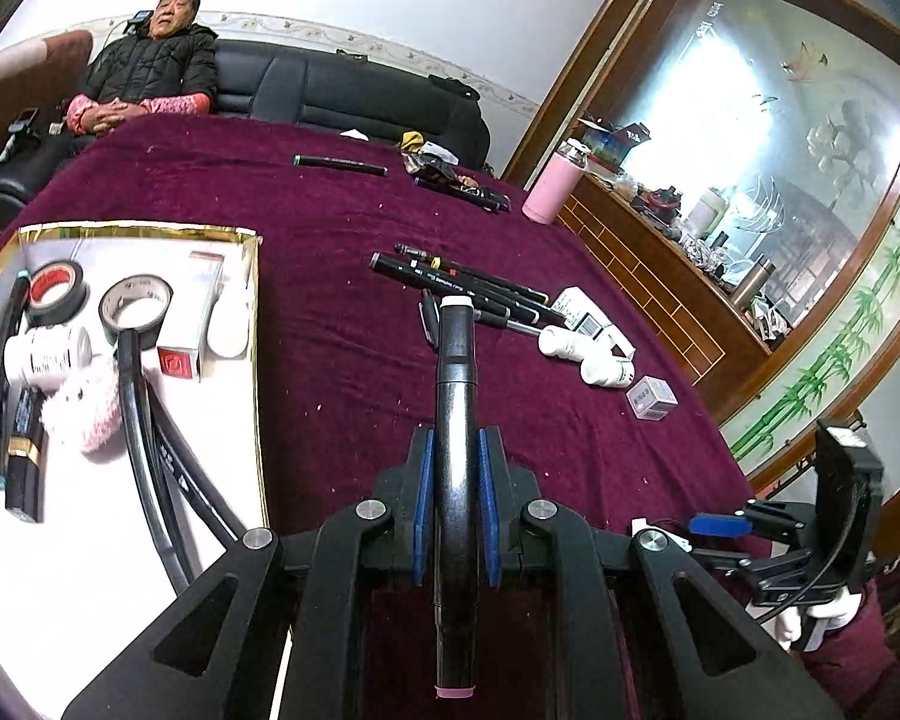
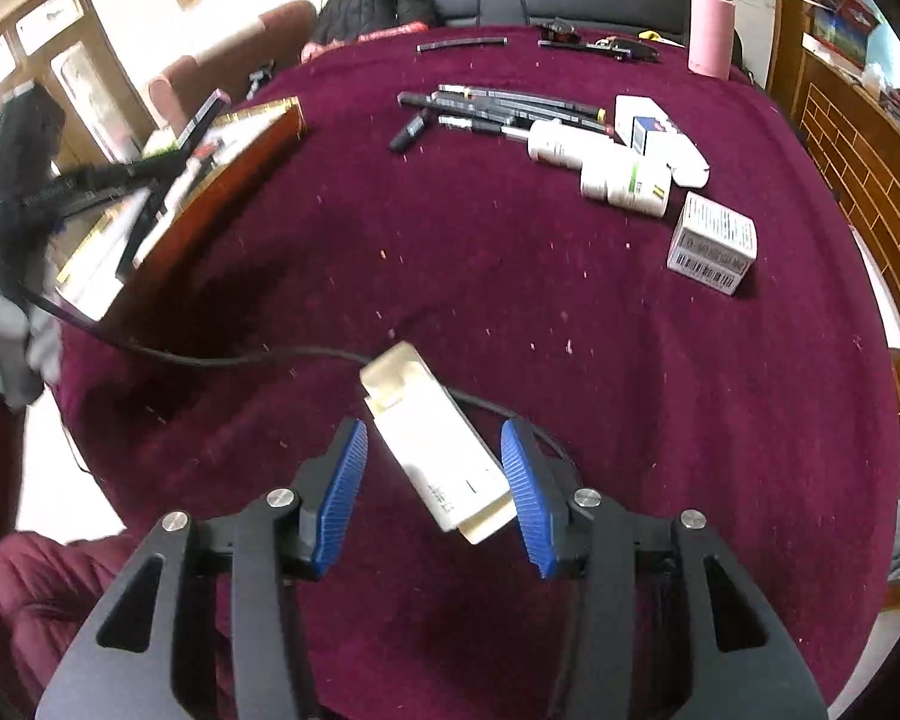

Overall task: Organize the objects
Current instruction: 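Carry staple box and marker into the white tray and open both tools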

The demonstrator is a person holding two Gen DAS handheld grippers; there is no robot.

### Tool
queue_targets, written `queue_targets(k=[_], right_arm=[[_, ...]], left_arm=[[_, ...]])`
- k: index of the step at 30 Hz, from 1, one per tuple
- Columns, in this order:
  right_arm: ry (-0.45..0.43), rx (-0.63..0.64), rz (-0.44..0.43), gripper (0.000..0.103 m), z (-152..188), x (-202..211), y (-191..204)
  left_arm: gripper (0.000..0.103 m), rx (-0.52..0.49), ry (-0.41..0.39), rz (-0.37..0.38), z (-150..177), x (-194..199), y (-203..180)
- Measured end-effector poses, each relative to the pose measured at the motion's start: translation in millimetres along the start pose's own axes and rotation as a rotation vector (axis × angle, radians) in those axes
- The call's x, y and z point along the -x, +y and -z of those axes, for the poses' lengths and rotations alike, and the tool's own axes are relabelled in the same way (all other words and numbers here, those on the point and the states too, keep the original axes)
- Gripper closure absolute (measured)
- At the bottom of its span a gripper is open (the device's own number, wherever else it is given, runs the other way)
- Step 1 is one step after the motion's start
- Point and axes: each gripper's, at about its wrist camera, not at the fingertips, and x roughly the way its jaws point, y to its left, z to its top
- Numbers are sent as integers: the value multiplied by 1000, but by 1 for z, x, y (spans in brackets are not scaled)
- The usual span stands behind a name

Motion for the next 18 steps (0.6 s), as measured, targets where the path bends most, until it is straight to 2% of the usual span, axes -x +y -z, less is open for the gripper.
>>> queue_targets(k=[7,11,18], right_arm=[[32,65,19,58,-1,-23,11],[41,36,-6,72,-3,-23,13],[-35,-32,-48,72,-16,-3,9]], left_arm=[[92,15,-2,-15,4,6,5],[92,31,-8,-27,6,11,12],[92,76,-57,-48,9,40,34]])
